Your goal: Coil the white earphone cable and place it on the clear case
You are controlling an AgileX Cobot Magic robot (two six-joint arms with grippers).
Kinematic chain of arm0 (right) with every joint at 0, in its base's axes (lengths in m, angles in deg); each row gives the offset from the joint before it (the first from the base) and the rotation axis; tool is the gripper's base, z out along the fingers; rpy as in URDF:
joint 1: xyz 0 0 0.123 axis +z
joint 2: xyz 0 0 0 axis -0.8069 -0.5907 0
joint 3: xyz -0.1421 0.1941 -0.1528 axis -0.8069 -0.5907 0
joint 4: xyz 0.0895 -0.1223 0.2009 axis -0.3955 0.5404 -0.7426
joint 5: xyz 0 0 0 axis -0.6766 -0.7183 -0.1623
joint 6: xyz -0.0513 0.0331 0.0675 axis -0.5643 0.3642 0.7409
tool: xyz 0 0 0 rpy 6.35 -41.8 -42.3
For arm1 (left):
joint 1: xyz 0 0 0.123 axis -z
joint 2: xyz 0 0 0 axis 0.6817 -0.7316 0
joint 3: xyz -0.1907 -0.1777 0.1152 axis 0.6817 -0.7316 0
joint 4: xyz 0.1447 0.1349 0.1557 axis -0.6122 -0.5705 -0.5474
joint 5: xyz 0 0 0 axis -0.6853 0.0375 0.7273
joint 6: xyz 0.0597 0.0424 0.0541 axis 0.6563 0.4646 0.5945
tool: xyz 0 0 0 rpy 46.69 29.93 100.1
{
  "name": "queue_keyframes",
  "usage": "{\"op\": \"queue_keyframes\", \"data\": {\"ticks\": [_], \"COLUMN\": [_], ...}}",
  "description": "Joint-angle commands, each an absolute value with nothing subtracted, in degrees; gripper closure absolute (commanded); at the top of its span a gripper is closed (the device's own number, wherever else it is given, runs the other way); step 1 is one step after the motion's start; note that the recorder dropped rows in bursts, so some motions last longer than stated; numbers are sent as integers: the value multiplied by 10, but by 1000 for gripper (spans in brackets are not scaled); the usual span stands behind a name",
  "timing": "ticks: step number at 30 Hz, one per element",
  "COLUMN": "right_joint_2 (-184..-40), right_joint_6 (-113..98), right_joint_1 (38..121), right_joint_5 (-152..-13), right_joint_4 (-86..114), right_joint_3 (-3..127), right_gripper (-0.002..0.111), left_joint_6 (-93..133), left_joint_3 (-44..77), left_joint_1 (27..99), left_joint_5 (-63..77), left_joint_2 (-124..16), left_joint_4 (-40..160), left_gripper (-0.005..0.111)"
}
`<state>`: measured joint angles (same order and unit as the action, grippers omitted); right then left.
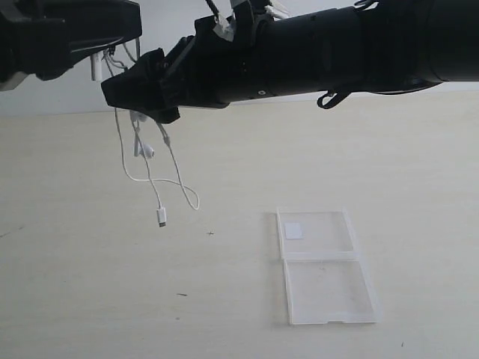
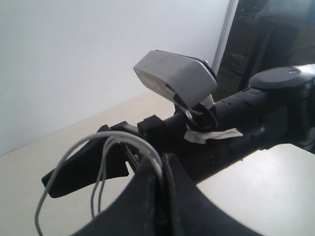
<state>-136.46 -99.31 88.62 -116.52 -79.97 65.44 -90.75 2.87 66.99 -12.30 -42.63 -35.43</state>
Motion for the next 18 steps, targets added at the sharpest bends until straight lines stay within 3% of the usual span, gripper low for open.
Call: {"op": "queue_keyframes", "data": {"ticks": [1, 18], "right_joint_2": [-1365, -1355], "right_joint_6": [-999, -1004], "right_joint_1": [884, 884], "right_joint_5": [-1159, -1168], "right_joint_4": [-807, -817], "right_joint_3": [656, 656], "right_gripper": [32, 32], "left_joint_6": [-921, -922], "left_joint_3": [31, 31], "left_joint_1": [669, 669], "left_joint_5": [-151, -106], "left_joint_2": [-425, -425], "left_joint_4": [-354, -378], "left_gripper": [107, 107]}}
